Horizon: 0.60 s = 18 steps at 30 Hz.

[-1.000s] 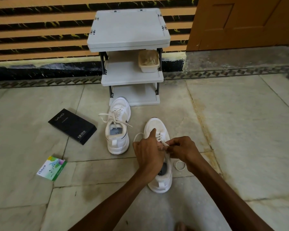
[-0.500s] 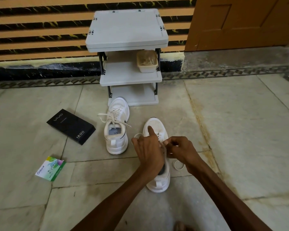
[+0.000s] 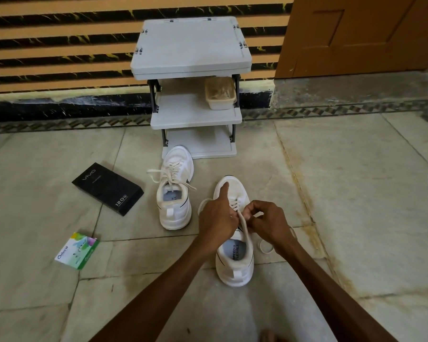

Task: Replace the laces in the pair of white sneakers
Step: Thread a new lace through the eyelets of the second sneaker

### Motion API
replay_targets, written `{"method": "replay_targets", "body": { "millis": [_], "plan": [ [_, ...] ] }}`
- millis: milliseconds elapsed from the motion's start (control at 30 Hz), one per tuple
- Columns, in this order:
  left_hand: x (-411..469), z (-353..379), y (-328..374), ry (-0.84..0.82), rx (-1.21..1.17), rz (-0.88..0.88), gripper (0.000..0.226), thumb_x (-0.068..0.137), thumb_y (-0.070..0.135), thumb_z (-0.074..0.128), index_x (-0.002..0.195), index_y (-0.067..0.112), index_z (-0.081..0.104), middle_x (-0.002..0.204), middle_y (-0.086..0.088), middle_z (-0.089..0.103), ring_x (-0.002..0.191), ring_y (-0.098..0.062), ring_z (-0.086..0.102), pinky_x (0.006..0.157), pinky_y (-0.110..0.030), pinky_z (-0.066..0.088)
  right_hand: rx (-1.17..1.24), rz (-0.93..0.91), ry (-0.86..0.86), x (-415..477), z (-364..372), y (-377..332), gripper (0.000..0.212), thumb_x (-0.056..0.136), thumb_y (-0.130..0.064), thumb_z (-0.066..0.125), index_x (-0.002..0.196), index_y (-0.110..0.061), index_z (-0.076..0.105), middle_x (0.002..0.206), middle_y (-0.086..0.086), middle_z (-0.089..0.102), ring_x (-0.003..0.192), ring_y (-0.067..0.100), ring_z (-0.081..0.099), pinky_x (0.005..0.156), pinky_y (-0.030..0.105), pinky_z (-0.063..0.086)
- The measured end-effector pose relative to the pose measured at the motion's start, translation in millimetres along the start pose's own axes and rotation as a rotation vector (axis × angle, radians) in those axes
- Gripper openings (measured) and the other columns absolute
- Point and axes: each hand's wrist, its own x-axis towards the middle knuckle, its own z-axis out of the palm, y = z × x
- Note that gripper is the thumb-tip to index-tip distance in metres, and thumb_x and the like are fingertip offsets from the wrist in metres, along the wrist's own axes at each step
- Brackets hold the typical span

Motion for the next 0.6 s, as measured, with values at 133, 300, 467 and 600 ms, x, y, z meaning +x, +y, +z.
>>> {"method": "replay_targets", "body": {
  "millis": [133,300,467,600],
  "plan": [
    [-1,0,-2,0.027,-0.004,0.019,0.094,0.084,0.015,0.071,0.155,0.024,0.01,0.107,-0.009,0.068,0.103,-0.027,0.062,0.088,-0.044,0.051,0.054,0.009,0.057,0,1,5,0.013,0.083,0.002,0.061,0.073,-0.007,0.062,0.077,0.007,0.067,0.071,0.028,0.071,0.065,0.045,0.061],
    [3,1,-3,0.013,-0.034,-0.017,0.092,0.082,0.017,0.073,0.154,0.022,0.016,0.108,-0.005,0.069,0.108,-0.026,0.062,0.092,-0.043,0.049,0.156,0.097,0.051,-2,4,8,0.009,0.088,-0.004,0.061,0.083,-0.01,0.066,0.08,0.007,0.069,0.07,0.024,0.069,0.063,0.031,0.061],
    [4,2,-5,0.012,-0.091,-0.058,0.089,0.079,0.023,0.077,0.151,0.022,0.024,0.109,-0.002,0.07,0.111,-0.024,0.061,0.096,-0.042,0.048,0.21,0.128,0.007,-3,-2,8,0.003,0.084,-0.009,0.074,0.081,-0.01,0.074,0.073,0.007,0.071,0.071,0.03,0.071,0.072,0.041,0.061],
    [5,4,-7,-0.01,-0.047,-0.033,0.08,0.079,0.024,0.077,0.146,0.023,0.034,0.114,-0.006,0.068,0.113,-0.027,0.059,0.095,-0.042,0.048,0.098,0.015,0.16,-7,0,-9,0.016,0.082,0.004,0.067,0.073,-0.008,0.071,0.069,0.002,0.07,0.065,0.02,0.068,0.065,0.04,0.059]
  ]
}}
